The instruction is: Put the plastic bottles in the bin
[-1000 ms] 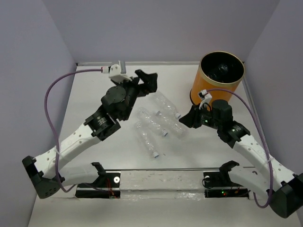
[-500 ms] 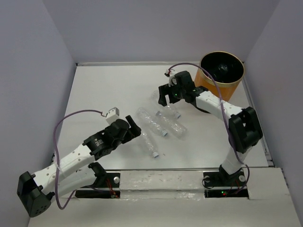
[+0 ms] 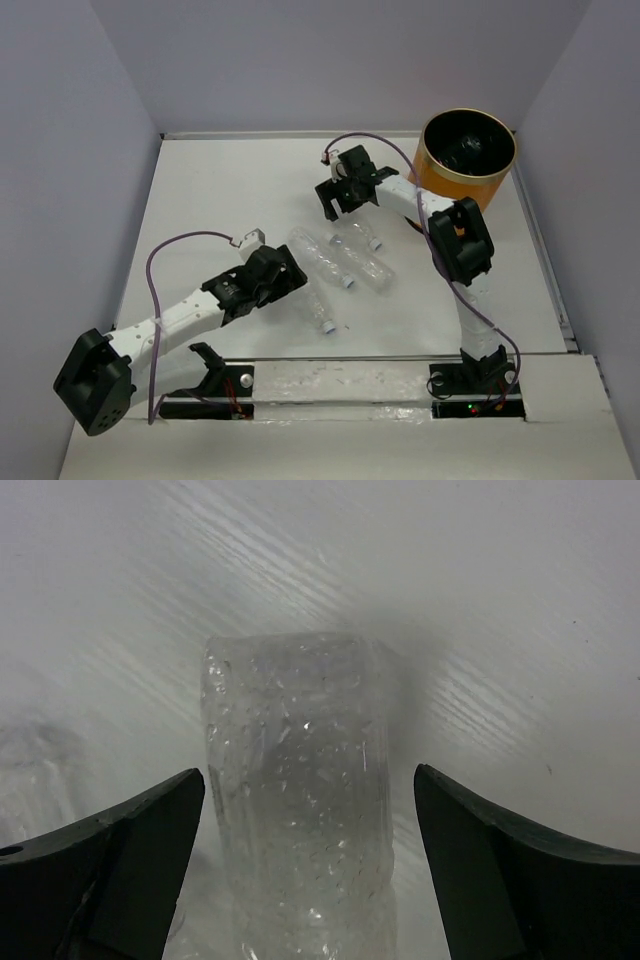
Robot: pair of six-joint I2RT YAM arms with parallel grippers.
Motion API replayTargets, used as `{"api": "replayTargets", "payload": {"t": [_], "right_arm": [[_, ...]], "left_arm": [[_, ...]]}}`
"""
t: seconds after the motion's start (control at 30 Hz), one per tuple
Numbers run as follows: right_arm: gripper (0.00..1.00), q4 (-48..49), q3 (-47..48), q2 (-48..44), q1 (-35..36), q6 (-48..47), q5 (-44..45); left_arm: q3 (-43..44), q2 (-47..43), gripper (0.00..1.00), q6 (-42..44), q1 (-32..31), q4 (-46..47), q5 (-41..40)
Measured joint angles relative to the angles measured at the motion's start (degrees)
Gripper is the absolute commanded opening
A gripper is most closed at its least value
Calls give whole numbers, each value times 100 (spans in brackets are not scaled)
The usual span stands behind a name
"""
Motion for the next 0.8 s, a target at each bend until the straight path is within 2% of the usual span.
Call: {"api": "replayTargets", "payload": {"t": [0.1,0.13,0.17,0.3,0.43,0.57,0.67,0.8], "right_arm": [[74,-83,339,490,0,-76,122],[61,-125,400,584,0,-83,164],[55,-164,461,669,0,-131,214],[40,-236,804,745,4,-155,391],[38,-227,918,540,4,-203,549],[34,-240,905,-129,4,-225,732],[34,-59,809,-1158,2,-304,1058],[33,439,796,-2555,-190,-411,1412]], "left_arm": [[0,61,99,42,48,173,39],[0,107,99,63,70,258,63],[0,144,99,79,83,321,74],[0,501,99,173,105,542,129],[0,839,99,216,105,737,168],[4,1132,99,258,109,973,173],[4,1346,98,278,118,1102,181],[4,1523,87,299,136,1386,166]]}}
